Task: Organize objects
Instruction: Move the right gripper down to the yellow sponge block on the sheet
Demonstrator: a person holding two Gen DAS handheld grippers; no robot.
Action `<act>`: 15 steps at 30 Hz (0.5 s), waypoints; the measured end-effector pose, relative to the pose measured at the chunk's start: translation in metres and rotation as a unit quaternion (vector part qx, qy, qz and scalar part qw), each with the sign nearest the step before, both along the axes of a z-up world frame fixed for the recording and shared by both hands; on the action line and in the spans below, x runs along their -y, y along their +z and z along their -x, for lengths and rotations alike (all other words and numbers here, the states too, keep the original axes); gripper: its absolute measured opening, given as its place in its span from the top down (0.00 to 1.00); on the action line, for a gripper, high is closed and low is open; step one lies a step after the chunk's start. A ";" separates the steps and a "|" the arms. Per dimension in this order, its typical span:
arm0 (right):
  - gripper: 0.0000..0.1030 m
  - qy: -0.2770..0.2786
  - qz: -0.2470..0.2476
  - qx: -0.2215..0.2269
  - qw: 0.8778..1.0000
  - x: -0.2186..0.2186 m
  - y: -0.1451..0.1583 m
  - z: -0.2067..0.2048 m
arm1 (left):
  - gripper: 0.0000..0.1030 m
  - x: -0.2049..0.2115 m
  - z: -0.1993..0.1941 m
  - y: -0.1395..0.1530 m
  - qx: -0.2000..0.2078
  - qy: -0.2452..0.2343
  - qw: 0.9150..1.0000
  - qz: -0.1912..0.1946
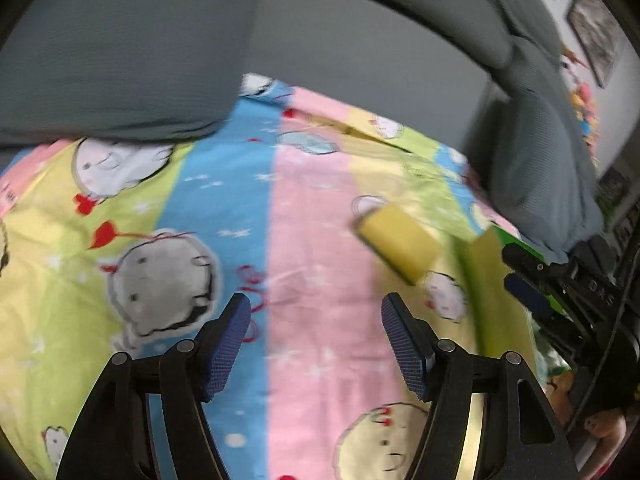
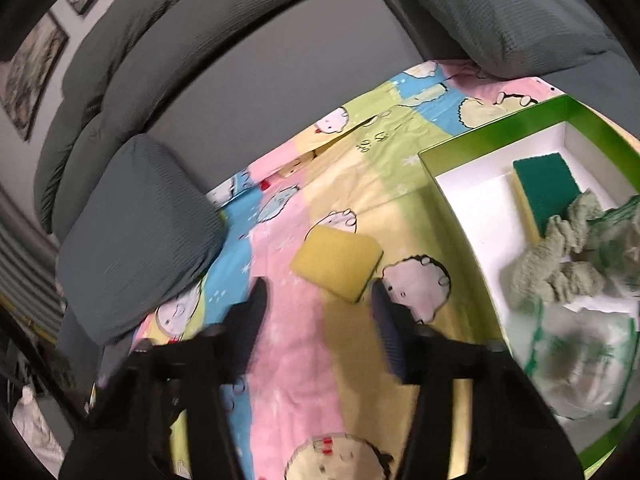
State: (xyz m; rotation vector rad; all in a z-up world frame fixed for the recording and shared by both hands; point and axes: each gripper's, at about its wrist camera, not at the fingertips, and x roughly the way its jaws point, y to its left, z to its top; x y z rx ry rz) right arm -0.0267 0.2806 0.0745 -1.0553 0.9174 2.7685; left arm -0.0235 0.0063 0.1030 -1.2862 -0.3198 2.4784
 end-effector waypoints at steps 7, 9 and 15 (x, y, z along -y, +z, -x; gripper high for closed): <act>0.52 -0.012 0.046 0.020 0.999 0.005 -0.029 0.040 | 0.34 0.034 0.011 -0.016 0.035 0.047 0.998 0.018; 0.52 -0.029 0.040 0.040 0.998 0.006 -0.041 0.050 | 0.34 0.042 0.011 -0.017 0.039 0.055 0.998 0.016; 0.52 -0.040 0.054 0.080 0.995 0.010 -0.075 0.074 | 0.34 0.060 0.013 -0.018 0.043 0.070 0.997 0.008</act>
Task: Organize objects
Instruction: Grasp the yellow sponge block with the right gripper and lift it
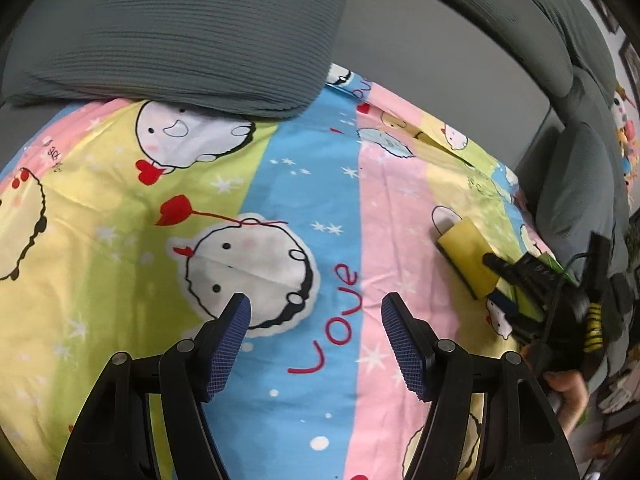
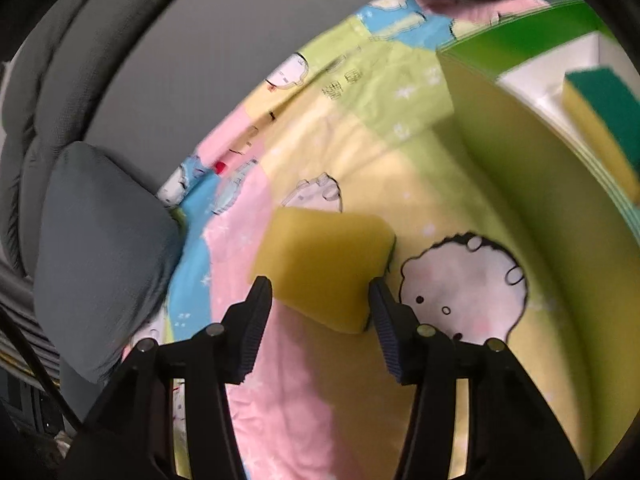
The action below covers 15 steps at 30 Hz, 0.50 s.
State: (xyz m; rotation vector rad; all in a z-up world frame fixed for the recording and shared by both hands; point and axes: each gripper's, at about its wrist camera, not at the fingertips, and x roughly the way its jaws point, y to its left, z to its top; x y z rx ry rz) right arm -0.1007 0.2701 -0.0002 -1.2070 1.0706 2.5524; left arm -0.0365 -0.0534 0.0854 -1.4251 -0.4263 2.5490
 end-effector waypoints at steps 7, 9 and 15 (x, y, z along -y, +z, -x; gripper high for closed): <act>0.71 -0.007 -0.025 0.001 1.000 0.002 -0.006 0.000 | 0.34 0.004 0.003 0.001 0.001 0.005 1.000 -0.007; 0.74 -0.003 -0.018 0.002 1.000 0.000 -0.002 -0.003 | 0.34 0.004 0.003 0.002 -0.001 0.002 1.000 -0.008; 0.75 0.060 -0.022 -0.010 0.998 0.014 0.027 -0.021 | 0.34 0.006 0.006 0.000 0.002 0.007 1.000 -0.009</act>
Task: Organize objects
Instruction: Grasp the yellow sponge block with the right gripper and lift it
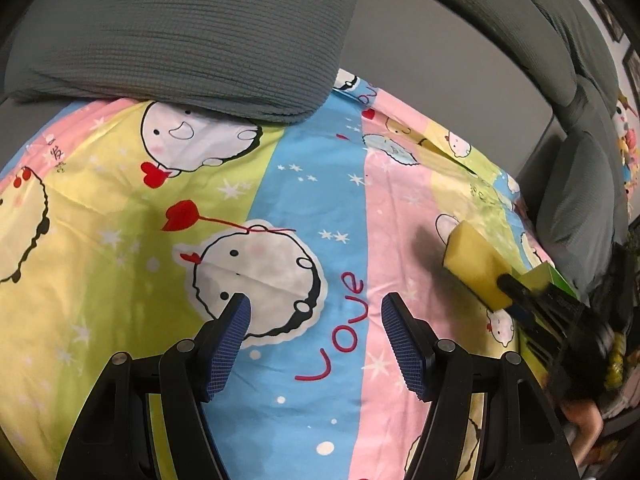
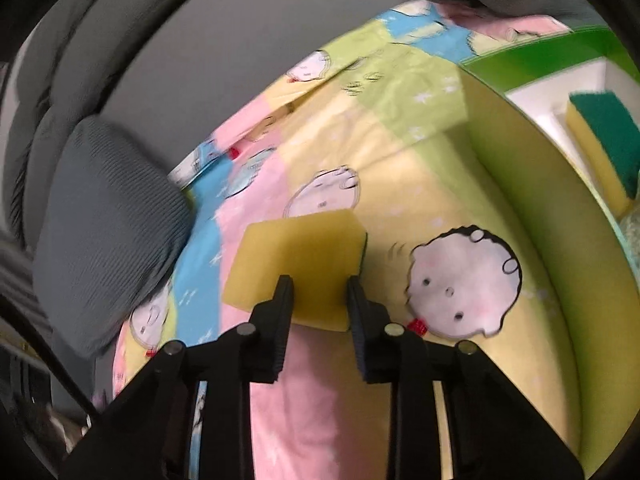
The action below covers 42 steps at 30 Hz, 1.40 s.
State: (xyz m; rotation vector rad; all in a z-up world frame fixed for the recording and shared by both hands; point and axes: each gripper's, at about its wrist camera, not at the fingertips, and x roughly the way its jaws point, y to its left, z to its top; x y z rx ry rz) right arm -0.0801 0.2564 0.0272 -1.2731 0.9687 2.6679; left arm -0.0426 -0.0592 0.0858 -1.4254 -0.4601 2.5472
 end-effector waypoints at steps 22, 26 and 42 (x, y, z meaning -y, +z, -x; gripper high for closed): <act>0.38 0.139 -0.018 0.064 0.988 0.025 0.007 -0.038 | 0.34 -0.042 0.001 -0.036 0.128 -0.078 0.988 -0.031; 0.38 0.144 -0.004 0.067 0.987 0.026 0.005 -0.037 | 0.34 -0.055 -0.002 -0.045 0.158 -0.107 0.981 -0.037; 0.38 0.192 0.044 0.117 0.973 0.052 -0.034 -0.009 | 0.42 -0.077 -0.006 -0.053 0.148 -0.145 0.976 -0.068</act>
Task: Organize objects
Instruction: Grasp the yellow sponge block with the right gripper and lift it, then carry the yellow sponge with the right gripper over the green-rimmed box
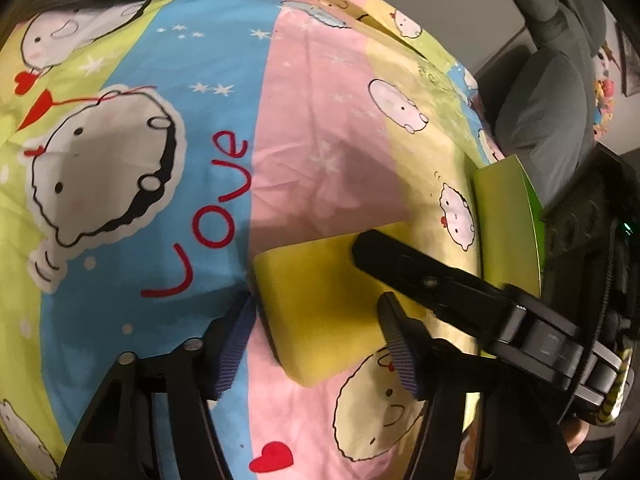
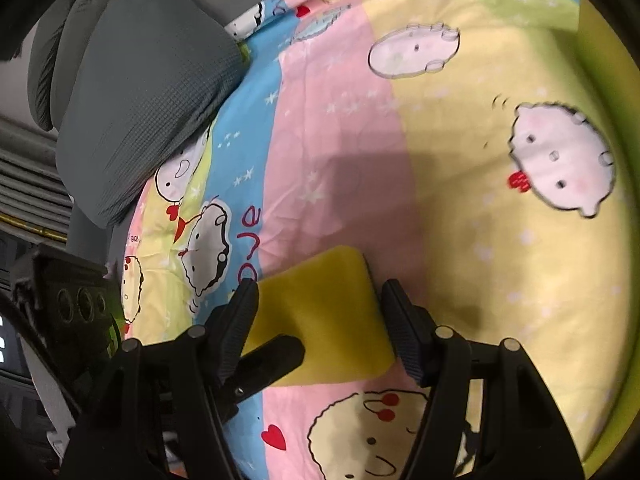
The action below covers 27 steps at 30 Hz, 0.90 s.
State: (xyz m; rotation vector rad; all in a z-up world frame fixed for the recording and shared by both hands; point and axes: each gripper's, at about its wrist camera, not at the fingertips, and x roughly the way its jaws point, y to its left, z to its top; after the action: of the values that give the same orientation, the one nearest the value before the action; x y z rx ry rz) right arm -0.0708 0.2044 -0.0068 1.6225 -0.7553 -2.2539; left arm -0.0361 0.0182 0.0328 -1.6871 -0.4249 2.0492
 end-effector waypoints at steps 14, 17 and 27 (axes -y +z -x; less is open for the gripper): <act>0.45 -0.020 -0.003 -0.070 0.997 0.000 0.023 -0.007 | 0.43 -0.007 -0.012 0.035 -0.126 0.001 0.992 0.023; 0.46 -0.028 -0.001 -0.109 0.994 0.000 0.040 -0.015 | 0.43 -0.007 -0.017 0.049 -0.166 0.002 0.986 0.018; 0.47 -0.056 0.006 -0.218 0.974 -0.004 0.079 -0.039 | 0.43 -0.004 -0.039 0.087 -0.289 0.010 0.957 -0.004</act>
State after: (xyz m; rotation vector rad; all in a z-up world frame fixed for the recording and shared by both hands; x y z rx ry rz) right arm -0.0319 0.2081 0.0725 1.0382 -0.7500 -2.5475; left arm 0.0029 0.0225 0.1200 -1.0002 -0.2483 2.4150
